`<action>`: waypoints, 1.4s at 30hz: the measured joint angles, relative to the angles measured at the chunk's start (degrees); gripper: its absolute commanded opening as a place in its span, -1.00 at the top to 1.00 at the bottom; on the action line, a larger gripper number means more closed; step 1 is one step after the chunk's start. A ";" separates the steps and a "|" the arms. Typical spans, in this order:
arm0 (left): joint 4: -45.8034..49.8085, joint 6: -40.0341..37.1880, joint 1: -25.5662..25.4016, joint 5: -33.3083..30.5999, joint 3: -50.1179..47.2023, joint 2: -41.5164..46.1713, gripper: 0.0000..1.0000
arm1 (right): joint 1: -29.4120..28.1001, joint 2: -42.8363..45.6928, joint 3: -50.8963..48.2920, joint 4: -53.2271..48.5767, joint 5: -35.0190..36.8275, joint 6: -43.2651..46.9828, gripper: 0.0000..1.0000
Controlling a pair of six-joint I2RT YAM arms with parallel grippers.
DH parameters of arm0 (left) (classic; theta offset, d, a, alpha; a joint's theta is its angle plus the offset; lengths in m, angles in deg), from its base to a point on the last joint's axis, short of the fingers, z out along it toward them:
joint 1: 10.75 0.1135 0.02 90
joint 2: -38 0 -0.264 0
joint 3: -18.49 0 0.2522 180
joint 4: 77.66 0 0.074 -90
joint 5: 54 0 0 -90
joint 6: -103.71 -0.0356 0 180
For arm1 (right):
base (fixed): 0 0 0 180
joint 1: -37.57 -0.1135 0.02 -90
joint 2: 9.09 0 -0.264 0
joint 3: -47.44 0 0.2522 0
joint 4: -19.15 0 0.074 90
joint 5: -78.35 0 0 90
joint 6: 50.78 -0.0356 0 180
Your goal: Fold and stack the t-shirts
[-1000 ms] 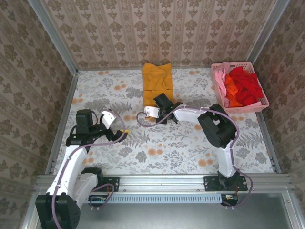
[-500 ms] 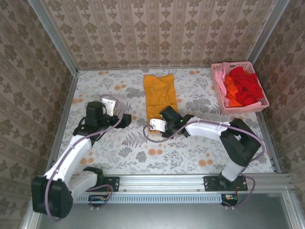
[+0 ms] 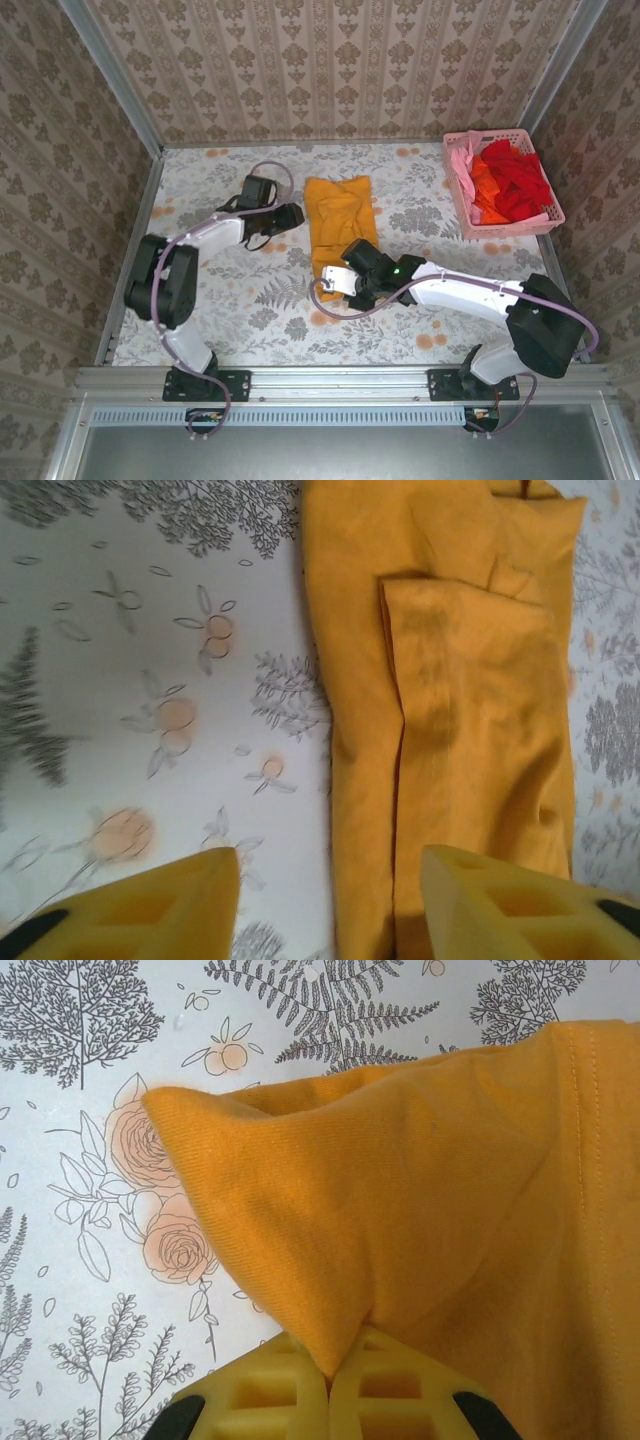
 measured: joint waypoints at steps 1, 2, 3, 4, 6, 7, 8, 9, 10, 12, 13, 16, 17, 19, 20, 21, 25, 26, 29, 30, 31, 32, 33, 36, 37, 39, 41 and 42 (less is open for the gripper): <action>-0.17 0.87 -0.22 0.31 1.53 -2.19 0.18 | -0.02 0.31 0.00 -0.31 0.00 -0.37 1.00; -0.31 1.51 -0.39 0.63 2.80 -4.02 0.21 | -0.07 0.63 0.00 -0.59 0.00 -0.59 1.00; -0.44 2.16 -0.63 1.03 3.93 -5.73 0.25 | -0.13 0.92 0.00 -0.74 0.00 -0.76 1.00; -0.44 2.67 -0.72 1.33 4.76 -6.93 0.27 | -0.13 1.20 0.00 -0.83 0.02 -0.81 1.00; -0.48 3.87 -0.92 2.03 6.51 -9.29 0.29 | -0.13 2.10 0.00 -1.33 0.02 -0.81 1.00; -0.55 4.35 -1.05 2.38 7.06 -10.01 0.31 | -0.13 2.64 0.00 -1.53 0.02 -0.81 1.00; -0.68 5.01 -1.09 2.86 7.72 -10.84 0.34 | -0.13 3.10 0.00 -1.68 0.04 -0.79 1.00; -0.79 5.64 -1.09 3.30 8.28 -11.50 0.37 | -0.13 3.45 0.00 -1.73 0.04 -0.81 1.00; -0.92 6.03 -1.11 3.69 8.66 -12.00 0.38 | -0.13 3.61 0.00 -1.73 0.04 -0.79 1.00; -1.14 7.15 -1.22 4.55 9.44 -13.22 0.42 | -0.13 3.65 0.00 -1.81 0.04 -0.79 1.00; -1.18 7.43 -1.31 4.85 9.64 -13.62 0.44 | -0.13 3.65 0.00 -1.90 0.04 -0.79 1.00; -1.51 8.72 -1.66 5.81 10.03 -14.64 0.57 | -0.13 3.65 0.00 -2.03 0.07 -0.79 1.00; -1.62 9.03 -1.79 6.05 10.19 -14.99 0.61 | -0.15 3.65 0.00 -2.10 0.04 -0.79 1.00; -1.95 9.42 -1.88 6.40 10.19 -15.52 0.72 | -0.17 3.65 0.00 -2.16 0.04 -0.79 1.00; -1.99 9.90 -1.88 6.56 10.19 -15.80 0.85 | -0.17 3.67 0.00 -2.27 0.04 -0.76 1.00; -1.99 10.14 -1.88 6.71 10.19 -16.00 0.94 | -0.17 3.72 0.00 -2.51 0.04 -0.76 1.00; -1.95 9.99 -1.88 7.39 10.16 -16.22 1.00 | -0.17 4.59 0.31 -5.05 -0.04 -0.76 1.00; -1.95 9.99 -1.88 7.65 10.12 -16.22 1.00 | -0.17 4.98 0.79 -6.38 -0.15 -0.76 1.00; -2.56 9.81 -1.88 9.07 8.96 -16.04 1.00 | -0.17 6.05 3.32 -10.29 -0.90 -0.76 1.00; -2.91 9.81 -1.97 9.55 8.17 -15.67 1.00 | -0.17 6.43 4.48 -11.45 -1.09 -0.70 1.00; -3.26 9.81 -2.21 9.73 7.34 -15.19 1.00 | -0.17 6.64 5.70 -12.70 -1.25 -0.52 1.00; -3.56 9.81 -2.45 10.08 6.16 -14.49 1.00 | -0.15 6.71 7.10 -13.99 -1.29 -0.26 1.00; -3.91 9.84 -2.75 10.58 4.79 -13.73 1.00 | -0.15 6.69 8.74 -15.37 -1.33 0.35 1.00; -5.22 9.90 -3.52 12.15 1.11 -11.67 1.00 | 0.90 5.60 14.53 -19.87 -2.10 2.58 1.00; -5.79 9.97 -3.74 12.57 0.15 -11.23 1.00 | 1.44 4.81 16.55 -21.18 -2.45 3.54 1.00; -7.48 10.29 -3.72 13.66 -1.90 -10.47 1.00 | 3.23 2.10 21.33 -23.71 -2.89 5.70 1.00; -9.44 10.67 -3.69 14.62 -3.50 -10.03 1.00 | 5.25 -1.25 25.79 -25.81 -3.10 8.11 1.00; -10.51 10.93 -3.65 15.04 -4.17 -9.97 1.00 | 6.34 -3.28 28.17 -26.99 -3.10 9.49 1.00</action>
